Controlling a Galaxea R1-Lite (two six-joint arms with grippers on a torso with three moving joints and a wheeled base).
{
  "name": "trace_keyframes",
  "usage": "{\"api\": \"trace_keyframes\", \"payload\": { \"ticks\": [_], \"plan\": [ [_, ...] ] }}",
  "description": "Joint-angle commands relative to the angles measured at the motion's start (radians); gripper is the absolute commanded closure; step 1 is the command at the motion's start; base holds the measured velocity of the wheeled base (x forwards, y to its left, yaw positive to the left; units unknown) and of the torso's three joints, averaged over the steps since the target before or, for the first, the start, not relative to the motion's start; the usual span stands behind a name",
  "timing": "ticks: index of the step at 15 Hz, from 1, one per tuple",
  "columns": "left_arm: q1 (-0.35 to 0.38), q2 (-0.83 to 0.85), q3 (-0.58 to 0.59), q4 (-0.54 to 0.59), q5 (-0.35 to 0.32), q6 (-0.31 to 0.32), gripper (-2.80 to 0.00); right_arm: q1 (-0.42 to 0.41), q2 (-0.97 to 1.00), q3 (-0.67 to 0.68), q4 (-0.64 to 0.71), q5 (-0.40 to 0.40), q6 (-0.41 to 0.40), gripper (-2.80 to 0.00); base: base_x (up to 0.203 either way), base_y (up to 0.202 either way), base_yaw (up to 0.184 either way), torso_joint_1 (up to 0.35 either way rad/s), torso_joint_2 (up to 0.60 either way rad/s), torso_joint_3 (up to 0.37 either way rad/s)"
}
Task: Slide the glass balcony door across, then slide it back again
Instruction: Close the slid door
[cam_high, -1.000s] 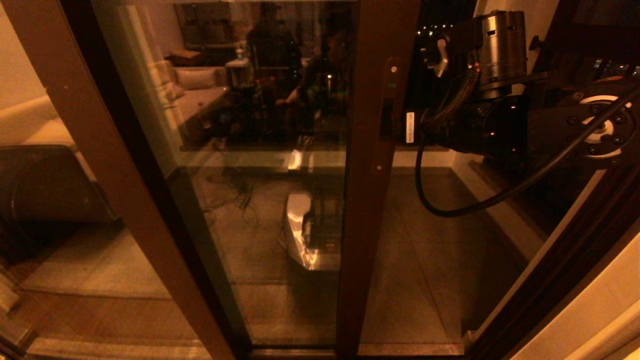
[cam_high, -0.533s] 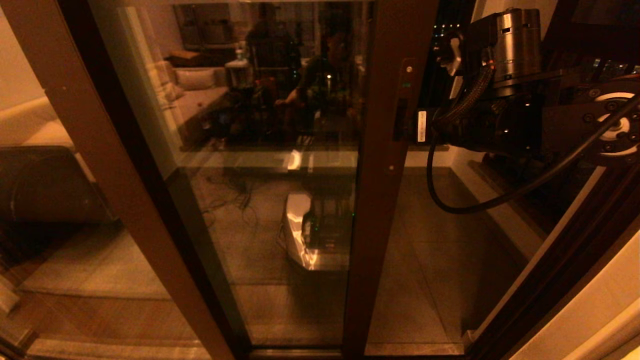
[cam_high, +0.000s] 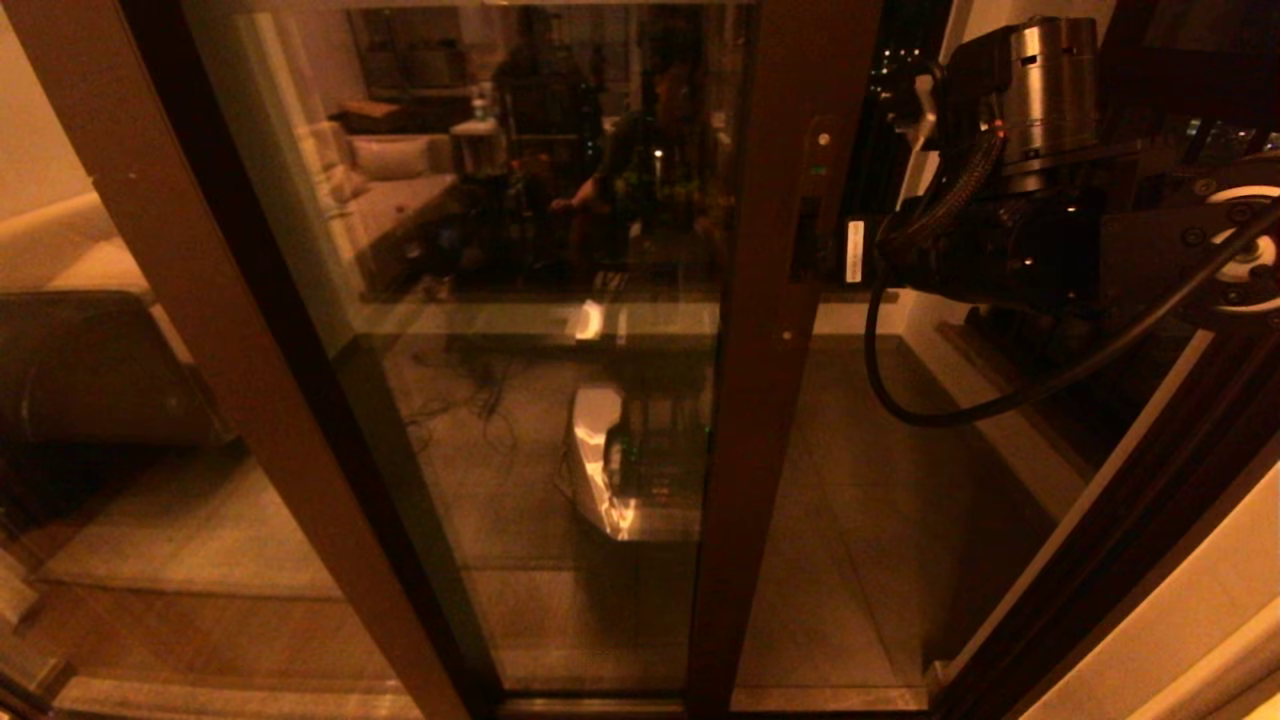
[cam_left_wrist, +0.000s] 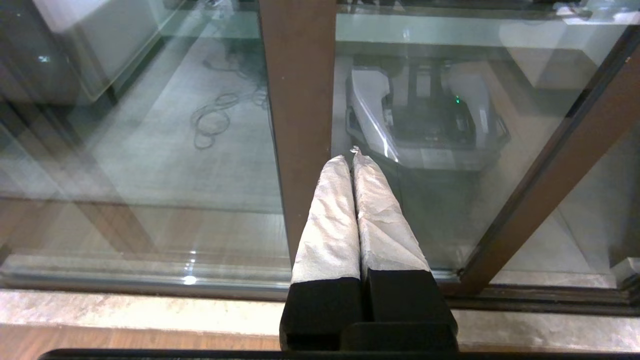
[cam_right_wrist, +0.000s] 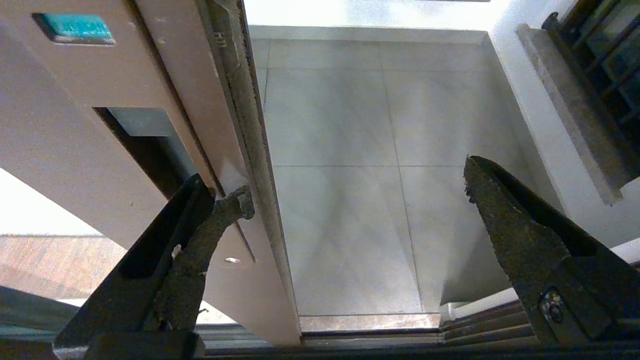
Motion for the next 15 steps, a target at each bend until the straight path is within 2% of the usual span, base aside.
{"api": "trace_keyframes", "payload": {
  "ticks": [1, 15],
  "plan": [
    [0.000, 0.000, 0.000, 0.001, 0.000, 0.000, 0.00, -0.001, -0.004, 0.004, 0.005, -0.007, 0.000, -2.80, 0.000, 0.000, 0.000, 0.000, 0.00, 0.000],
    [0.000, 0.000, 0.000, 0.001, 0.000, 0.000, 0.00, 0.045, -0.053, 0.011, 0.005, -0.003, 0.003, -2.80, 0.000, 0.000, 0.000, 0.000, 0.00, 0.000]
  ]
}}
